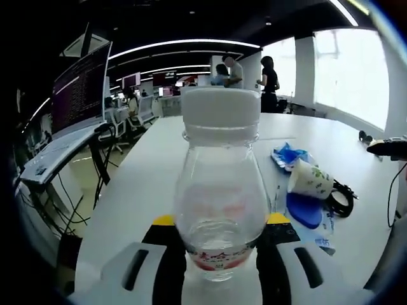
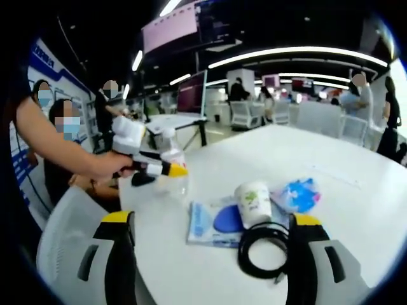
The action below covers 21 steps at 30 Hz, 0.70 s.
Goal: Arrange the tabletop items into an orderly group along one side of the table until the central work area is clear of visible clutter.
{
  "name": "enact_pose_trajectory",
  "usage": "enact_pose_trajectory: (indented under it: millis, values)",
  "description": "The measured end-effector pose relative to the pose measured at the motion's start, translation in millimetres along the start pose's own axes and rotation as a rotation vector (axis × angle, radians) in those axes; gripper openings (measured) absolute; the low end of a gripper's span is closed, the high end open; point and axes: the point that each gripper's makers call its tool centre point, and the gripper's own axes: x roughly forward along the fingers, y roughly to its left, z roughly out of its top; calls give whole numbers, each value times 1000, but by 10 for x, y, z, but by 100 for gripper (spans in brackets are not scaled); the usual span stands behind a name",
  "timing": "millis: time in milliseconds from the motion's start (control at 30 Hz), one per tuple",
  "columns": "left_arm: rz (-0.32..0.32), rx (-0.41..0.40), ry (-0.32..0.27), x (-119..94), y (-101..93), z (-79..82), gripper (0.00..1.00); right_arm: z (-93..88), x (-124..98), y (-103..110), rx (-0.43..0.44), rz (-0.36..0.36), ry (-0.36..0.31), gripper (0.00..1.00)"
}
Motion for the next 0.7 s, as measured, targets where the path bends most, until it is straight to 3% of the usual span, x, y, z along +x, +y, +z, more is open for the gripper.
enact_pose_trajectory:
  millis: [367,700]
  values:
    - [2,6,-19,201,55,207,41,22,10,-91,7,-4,-1,98]
    - [-13,28,-14,344,57,295,41,41,27,-127,9,-4,-4,98]
